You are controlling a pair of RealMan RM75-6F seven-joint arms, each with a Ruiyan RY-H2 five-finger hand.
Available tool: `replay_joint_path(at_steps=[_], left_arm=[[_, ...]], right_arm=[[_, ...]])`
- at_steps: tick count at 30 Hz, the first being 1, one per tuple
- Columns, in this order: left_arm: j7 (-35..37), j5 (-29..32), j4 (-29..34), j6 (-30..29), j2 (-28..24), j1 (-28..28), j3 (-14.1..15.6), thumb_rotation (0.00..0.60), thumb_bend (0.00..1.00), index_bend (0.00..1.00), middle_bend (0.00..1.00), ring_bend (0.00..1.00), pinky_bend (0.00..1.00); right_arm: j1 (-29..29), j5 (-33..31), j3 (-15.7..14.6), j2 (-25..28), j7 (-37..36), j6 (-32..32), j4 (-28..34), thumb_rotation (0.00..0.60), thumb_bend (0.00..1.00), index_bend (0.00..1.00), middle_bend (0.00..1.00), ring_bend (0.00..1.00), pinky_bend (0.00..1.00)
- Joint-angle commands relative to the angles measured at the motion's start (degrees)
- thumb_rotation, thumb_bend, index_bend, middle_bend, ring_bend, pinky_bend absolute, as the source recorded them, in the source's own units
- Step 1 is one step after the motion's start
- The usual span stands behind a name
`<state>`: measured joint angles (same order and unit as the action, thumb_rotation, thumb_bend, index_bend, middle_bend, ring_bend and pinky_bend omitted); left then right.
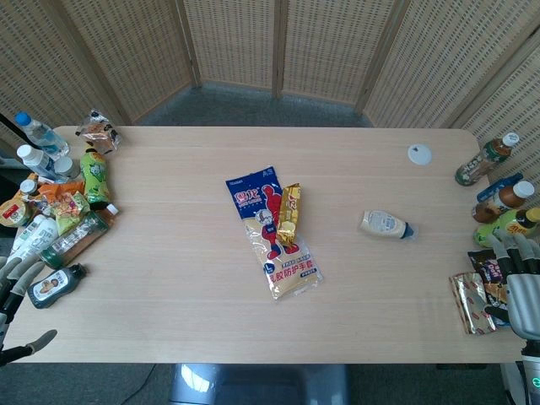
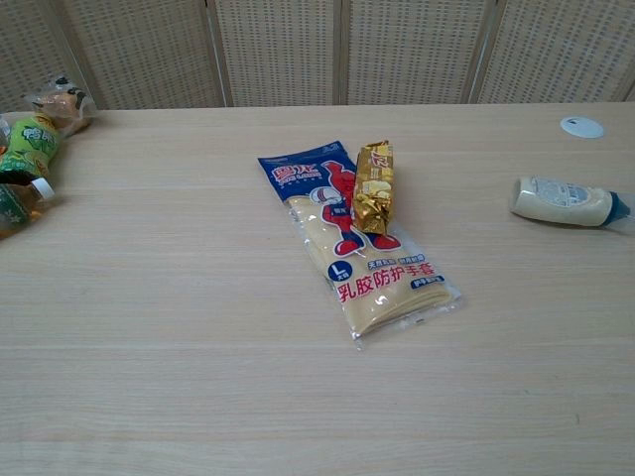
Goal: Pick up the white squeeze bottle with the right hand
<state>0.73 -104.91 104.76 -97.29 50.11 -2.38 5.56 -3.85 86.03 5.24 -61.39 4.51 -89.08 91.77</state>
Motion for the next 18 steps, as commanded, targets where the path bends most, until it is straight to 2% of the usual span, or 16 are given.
replay_joint_path(at_steps=[1, 11, 18], left_arm=[[0.0, 0.0, 0.0, 0.0, 0.0, -0.1, 0.0, 0.600, 0.00, 0.02, 0.00, 0.00, 0.00], [-0.3, 0.7, 0.2, 0.4, 0.0, -0.1, -0.4, 0.600, 0.00, 0.02, 0.00, 0.00, 0.00], [-0.3, 0.9, 0.4, 0.4, 0.1, -0.1, -0.7, 0.600, 0.00, 0.02, 0.00, 0.00, 0.00]], right_arm=[[0.0, 0.0, -0.1, 0.0, -0.1, 0.2, 0.0, 0.600, 0.01, 0.09, 0.00, 0.00, 0.00], [-1.0, -1.5, 0.2, -0.5, -1.1, 3.2, 1.6, 0.600, 0.01, 0.05, 0.00, 0.00, 0.00], [-9.2, -6.5, 3.1, -2.7, -3.8, 16.8, 3.6, 0.600, 0.01, 0.01, 0.00, 0.00, 0.00]])
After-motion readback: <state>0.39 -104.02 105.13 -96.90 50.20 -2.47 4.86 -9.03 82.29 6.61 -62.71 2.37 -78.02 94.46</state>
